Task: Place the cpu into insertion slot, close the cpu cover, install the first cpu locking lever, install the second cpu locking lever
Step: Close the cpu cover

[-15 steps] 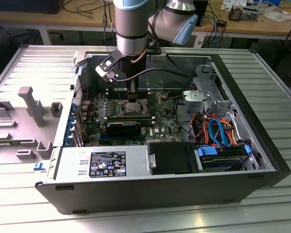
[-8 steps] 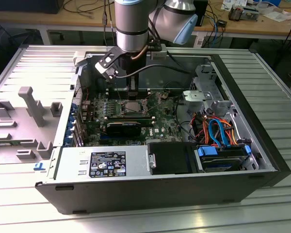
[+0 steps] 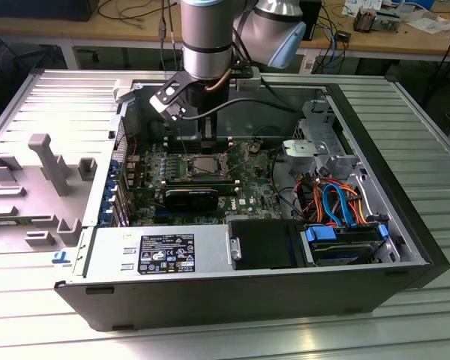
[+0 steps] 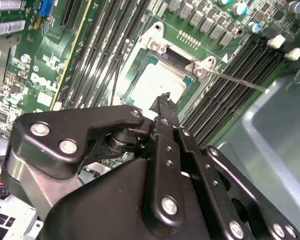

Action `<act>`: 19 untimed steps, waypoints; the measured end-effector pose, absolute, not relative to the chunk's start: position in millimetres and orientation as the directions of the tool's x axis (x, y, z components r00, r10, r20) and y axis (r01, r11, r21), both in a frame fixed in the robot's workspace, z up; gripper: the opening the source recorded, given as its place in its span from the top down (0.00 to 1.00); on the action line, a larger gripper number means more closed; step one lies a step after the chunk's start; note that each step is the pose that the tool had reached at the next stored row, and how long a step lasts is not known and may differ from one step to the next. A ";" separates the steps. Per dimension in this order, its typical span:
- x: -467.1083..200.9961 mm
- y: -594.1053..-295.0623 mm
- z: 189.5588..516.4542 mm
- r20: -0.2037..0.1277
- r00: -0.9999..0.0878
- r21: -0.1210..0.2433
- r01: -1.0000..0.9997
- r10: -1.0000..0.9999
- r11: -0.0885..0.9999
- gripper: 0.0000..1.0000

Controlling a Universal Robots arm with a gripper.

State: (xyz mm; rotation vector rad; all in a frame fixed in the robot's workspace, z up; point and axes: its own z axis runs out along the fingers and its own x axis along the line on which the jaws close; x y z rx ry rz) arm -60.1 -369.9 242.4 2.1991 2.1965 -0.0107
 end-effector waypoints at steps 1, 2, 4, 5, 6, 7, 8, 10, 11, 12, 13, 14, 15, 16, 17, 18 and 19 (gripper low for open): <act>-57.5 -369.9 242.3 -0.028 0.001 0.018 1.000 1.000 -0.001 0.89; -56.6 -370.0 242.3 -0.028 0.001 0.018 1.000 1.000 -0.001 0.89; -56.3 -370.0 242.3 -0.029 0.001 0.018 1.000 1.000 -0.001 0.89; -56.3 -369.9 242.3 -0.029 0.001 0.018 1.000 1.000 -0.001 0.89; -56.3 -369.9 242.3 -0.029 0.001 0.018 1.000 1.000 -0.001 0.89; -56.2 -369.9 242.8 -0.029 0.001 0.018 1.000 1.000 -0.001 0.89; -56.2 -369.9 244.7 -0.028 0.001 0.018 1.000 1.000 -0.001 0.89; -56.2 -369.9 248.5 -0.029 0.001 0.018 1.000 1.000 -0.001 0.89; -56.2 -369.9 251.1 -0.029 0.001 0.018 1.000 1.000 -0.001 0.89; -56.2 -369.9 251.4 -0.029 0.001 0.018 1.000 1.000 -0.001 0.89; -56.2 -369.9 251.4 -0.029 0.001 0.018 1.000 1.000 -0.001 0.89; -56.2 -369.9 251.5 -0.029 0.001 0.018 1.000 1.000 -0.001 0.89; -56.2 -369.9 251.5 -0.029 0.001 0.018 1.000 1.000 -0.001 0.89; -56.2 -369.9 251.5 -0.029 0.001 0.018 1.000 1.000 -0.001 0.89; -56.2 -369.9 251.5 -0.029 0.001 0.018 1.000 1.000 -0.001 0.89; -56.2 -369.9 251.5 -0.029 0.001 0.018 1.000 1.000 -0.001 0.89; -56.2 -369.9 251.5 -0.029 0.001 0.018 1.000 1.000 -0.001 0.89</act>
